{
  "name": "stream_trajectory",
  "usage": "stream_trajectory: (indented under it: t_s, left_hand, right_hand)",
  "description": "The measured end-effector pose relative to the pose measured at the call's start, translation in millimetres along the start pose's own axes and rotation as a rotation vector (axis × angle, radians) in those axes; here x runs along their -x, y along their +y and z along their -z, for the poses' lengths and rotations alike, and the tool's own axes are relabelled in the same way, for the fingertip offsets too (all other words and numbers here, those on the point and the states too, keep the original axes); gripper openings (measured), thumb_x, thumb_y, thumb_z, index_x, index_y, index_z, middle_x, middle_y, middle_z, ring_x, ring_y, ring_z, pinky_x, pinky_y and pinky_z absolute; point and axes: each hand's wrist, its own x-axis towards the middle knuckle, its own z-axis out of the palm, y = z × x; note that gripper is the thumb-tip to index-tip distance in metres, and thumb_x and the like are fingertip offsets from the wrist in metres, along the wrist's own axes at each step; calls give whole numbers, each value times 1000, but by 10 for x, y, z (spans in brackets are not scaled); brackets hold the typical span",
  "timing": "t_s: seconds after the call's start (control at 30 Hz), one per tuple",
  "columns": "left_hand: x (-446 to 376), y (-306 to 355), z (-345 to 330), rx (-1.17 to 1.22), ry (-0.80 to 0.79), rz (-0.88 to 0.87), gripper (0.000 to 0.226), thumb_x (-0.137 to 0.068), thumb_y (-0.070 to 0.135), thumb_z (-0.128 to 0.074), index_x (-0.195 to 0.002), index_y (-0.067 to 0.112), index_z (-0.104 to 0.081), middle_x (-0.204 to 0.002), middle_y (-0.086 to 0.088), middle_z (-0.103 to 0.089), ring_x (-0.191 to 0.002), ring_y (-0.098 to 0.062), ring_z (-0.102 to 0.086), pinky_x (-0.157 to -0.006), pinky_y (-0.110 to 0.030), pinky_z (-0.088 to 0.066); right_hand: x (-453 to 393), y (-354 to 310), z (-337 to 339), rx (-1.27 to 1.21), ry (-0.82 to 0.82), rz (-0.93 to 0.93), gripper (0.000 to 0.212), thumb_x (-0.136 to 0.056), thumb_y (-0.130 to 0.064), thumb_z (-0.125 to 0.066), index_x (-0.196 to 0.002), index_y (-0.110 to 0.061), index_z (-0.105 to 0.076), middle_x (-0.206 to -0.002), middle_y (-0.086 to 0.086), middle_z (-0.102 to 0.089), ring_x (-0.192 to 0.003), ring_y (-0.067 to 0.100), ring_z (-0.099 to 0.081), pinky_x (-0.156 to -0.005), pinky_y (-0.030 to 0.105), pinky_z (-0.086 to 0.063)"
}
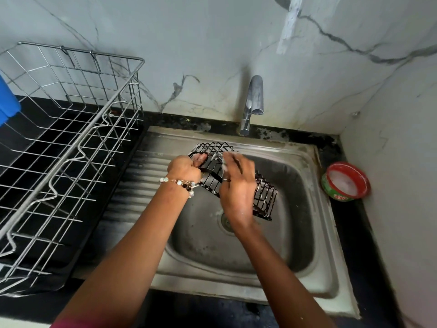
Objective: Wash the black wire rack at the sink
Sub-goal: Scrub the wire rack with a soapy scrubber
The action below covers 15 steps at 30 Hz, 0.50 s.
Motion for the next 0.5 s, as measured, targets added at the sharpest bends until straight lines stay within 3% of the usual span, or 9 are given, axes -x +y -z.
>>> stream_trajectory:
  t_s: [0.03, 0.07, 0.1, 0.17, 0.23, 0.3, 0.33, 0.4, 0.5]
  left_hand:
    - [12, 1, 26, 2, 51, 11, 29, -94, 3, -56, -120, -9, -60, -118, -14, -62, -102, -8, -63, -73, -11, -41]
    - [39, -15, 66, 43, 59, 14, 25, -94, 3, -56, -116, -5, -63, -123, -11, -62, -113, -15, -59, -77, -11, -38]
    - [-99, -29, 77, 0, 58, -25, 20, -95, 2, -52, -111, -4, -64, -131, -13, -59, -113, -18, -58, -80, -12, -38]
    - [-200, -72, 134, -36, 25, -97, 19, -97, -2, -47, -81, 0, -58, -131, -12, -57, -90, -16, -58, -67, -8, -42]
    - [-226, -69, 193, -87, 112, -146, 30, -94, 3, -54, -66, 9, -44, -88, -7, -63, -82, -16, -51, -63, -9, -37]
    - [-269, -96, 231, -89, 69, -154, 35, -95, 4, -53, -63, 8, -39, -59, 2, -50, -67, -12, -53, -56, -9, -34]
    - [-242, -75, 231, -121, 75, -132, 36, -95, 1, -52, -63, 8, -39, -55, 3, -49, -59, -10, -53, -54, -9, -35]
    - [-279, -114, 179, -110, 105, -107, 33, -93, 4, -56, -64, 10, -41, -65, 1, -48, -65, -12, -50, -57, -6, -35]
    - [-285, -198, 148, -183, 101, -108, 32, -92, 8, -58, -65, 11, -42, -67, 3, -41, -72, -13, -50, -58, -7, -31]
  right_hand:
    - [-11, 21, -8, -42, 19, 29, 60, -60, 28, -56, -114, 2, -66, -113, 18, -63, -103, 21, -45, -90, 21, -39]
    - [-10, 41, -3, -31, -3, 71, 62, -60, 28, -55, -115, 2, -65, -114, 18, -62, -103, 22, -46, -93, 23, -39]
    - [34, 103, 2, -15, -23, 117, 64, -59, 28, -52, -115, 1, -65, -115, 18, -61, -103, 23, -46, -94, 24, -39]
    - [145, 333, 36, 7, -62, 131, 64, -56, 27, -50, -113, 2, -66, -114, 19, -61, -103, 23, -46, -92, 27, -41]
    - [241, 550, 81, 29, -89, 1, 64, -52, 26, -53, -111, 2, -67, -111, 20, -62, -103, 23, -46, -88, 32, -47]
    - [289, 700, 92, 59, -86, -109, 62, -53, 24, -53, -109, 2, -68, -108, 22, -63, -102, 26, -49, -85, 39, -48]
    - [273, 720, 87, 75, -86, -142, 59, -54, 23, -53, -108, 2, -68, -107, 22, -64, -100, 30, -53, -85, 39, -48]
    - [178, 624, 34, 78, -58, -226, 55, -58, 23, -54, -107, 1, -69, -105, 21, -65, -97, 36, -58, -84, 35, -50]
    - [-9, 306, -52, 40, -2, -235, 53, -63, 24, -57, -108, -2, -69, -107, 18, -65, -98, 34, -57, -82, 14, -36]
